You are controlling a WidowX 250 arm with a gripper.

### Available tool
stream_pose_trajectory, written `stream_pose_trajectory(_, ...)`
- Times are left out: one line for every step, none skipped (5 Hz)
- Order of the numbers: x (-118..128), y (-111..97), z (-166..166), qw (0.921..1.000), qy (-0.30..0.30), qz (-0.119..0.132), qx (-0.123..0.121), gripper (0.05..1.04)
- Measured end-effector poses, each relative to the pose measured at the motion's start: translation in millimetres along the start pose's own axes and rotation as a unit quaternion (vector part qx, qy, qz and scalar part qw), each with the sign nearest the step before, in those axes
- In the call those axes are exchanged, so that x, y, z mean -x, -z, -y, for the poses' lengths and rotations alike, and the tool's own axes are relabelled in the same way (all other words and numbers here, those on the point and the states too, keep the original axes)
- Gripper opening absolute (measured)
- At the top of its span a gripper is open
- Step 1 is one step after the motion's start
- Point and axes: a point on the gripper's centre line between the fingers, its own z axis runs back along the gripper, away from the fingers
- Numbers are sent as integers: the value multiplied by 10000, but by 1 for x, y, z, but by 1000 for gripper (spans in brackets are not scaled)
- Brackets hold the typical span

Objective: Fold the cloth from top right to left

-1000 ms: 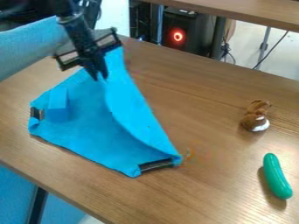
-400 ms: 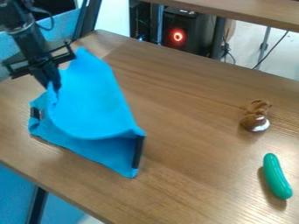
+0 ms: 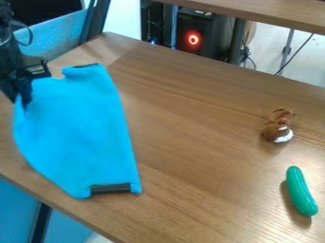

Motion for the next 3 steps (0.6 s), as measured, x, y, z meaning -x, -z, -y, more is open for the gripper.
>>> stream_pose_trajectory(1,1,-3,9996,167,-24,-207,496)
stream_pose_trajectory(-6,4,12,9978,-4,-386,-531,801)
stream_pose_trajectory(-11,2,38,9960,-214,-647,-579,1003)
